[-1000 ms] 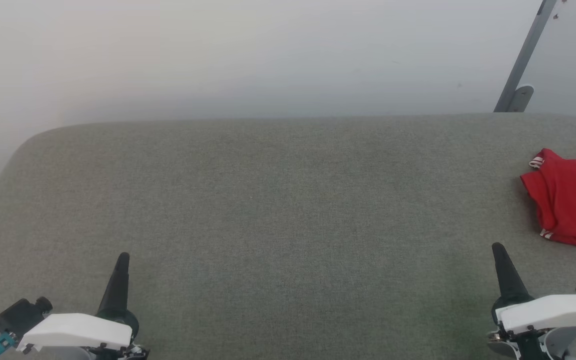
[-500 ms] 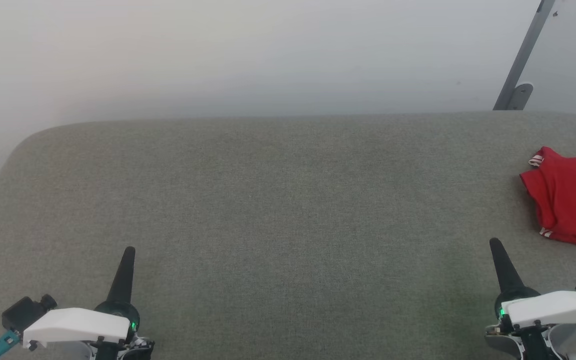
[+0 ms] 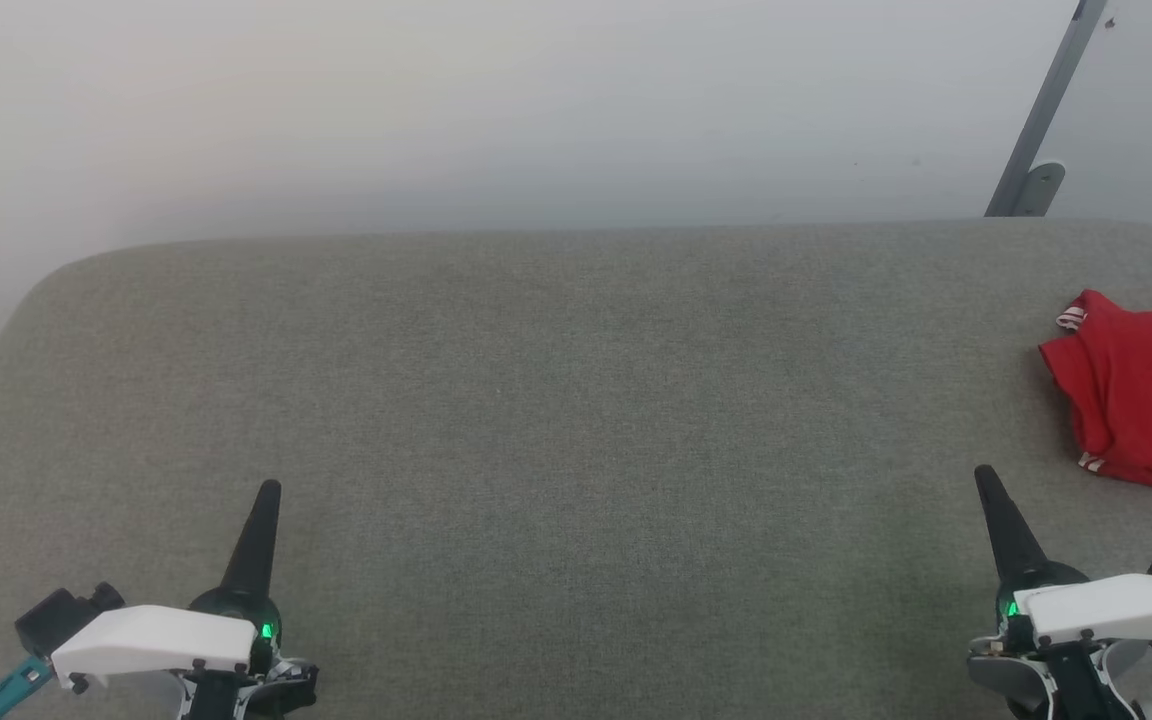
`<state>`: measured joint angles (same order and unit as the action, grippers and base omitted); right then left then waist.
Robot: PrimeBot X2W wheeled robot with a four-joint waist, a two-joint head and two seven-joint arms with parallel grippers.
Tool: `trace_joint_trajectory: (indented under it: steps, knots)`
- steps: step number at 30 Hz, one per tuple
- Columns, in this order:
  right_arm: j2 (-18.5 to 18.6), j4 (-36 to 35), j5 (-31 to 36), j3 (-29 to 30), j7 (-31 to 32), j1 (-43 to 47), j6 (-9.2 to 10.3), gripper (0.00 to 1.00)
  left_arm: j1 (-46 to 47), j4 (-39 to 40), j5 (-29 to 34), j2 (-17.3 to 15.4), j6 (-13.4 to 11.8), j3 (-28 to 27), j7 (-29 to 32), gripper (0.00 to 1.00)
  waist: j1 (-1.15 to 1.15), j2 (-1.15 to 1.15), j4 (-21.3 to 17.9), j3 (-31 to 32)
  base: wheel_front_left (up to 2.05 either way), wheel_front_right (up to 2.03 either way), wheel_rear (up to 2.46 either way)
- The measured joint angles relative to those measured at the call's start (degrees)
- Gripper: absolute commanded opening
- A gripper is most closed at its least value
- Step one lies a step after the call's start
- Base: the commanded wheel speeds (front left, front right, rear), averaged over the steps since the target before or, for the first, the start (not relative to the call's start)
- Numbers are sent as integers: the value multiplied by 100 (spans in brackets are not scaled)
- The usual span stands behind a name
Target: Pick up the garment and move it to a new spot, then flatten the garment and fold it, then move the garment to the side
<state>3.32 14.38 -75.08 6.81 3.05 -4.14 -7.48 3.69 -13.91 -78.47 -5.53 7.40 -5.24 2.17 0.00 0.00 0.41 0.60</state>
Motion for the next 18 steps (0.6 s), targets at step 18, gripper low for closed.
trace_joint_trajectory:
  steps: [18]
  knots:
    - [-11, -12, -839, -13, 165, -87, 0, 0, 105, -9, -681, 118, 0, -64, 226, 0, 0, 0, -19, -35, 0, 0, 0]
